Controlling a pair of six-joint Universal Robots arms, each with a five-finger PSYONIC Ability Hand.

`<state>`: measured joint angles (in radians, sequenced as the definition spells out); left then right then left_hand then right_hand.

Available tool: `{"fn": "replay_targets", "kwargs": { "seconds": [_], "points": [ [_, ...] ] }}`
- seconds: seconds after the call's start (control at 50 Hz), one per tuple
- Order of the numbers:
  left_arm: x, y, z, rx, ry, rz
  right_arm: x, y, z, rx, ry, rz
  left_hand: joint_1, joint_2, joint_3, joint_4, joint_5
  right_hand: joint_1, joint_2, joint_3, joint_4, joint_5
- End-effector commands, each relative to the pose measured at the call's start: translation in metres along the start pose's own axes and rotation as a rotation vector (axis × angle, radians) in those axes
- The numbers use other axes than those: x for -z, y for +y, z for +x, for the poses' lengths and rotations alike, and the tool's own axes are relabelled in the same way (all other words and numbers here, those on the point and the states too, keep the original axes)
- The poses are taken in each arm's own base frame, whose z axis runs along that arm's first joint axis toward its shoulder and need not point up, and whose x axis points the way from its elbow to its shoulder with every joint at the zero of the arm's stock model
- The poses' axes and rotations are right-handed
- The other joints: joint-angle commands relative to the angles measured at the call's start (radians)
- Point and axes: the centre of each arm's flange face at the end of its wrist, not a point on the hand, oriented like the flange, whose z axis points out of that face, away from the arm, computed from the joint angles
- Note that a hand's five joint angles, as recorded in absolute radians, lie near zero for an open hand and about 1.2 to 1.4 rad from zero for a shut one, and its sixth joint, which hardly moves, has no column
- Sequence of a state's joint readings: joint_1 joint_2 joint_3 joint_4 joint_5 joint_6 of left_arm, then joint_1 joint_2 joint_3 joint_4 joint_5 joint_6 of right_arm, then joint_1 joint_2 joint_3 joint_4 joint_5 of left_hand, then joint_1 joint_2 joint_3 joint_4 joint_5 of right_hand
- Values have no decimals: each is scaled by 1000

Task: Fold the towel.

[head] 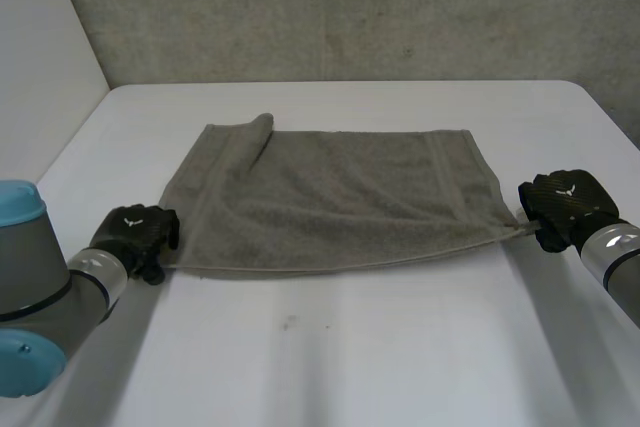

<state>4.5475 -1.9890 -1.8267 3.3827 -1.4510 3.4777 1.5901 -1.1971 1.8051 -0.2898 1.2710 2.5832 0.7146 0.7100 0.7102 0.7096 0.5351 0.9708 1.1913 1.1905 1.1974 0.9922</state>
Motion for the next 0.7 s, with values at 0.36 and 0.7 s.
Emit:
{"fn": "replay_targets", "kwargs": {
  "seconds": [0.36,0.7],
  "points": [
    [-17,2,-23,5,-77,46,1,-1,0,0,0,0,682,686,686,687,687,425,205,206,199,229],
    [114,-32,-22,-234,-50,-178,76,-31,-2,105,-249,-300,682,686,686,687,687,425,205,206,199,229]
  ]
}}
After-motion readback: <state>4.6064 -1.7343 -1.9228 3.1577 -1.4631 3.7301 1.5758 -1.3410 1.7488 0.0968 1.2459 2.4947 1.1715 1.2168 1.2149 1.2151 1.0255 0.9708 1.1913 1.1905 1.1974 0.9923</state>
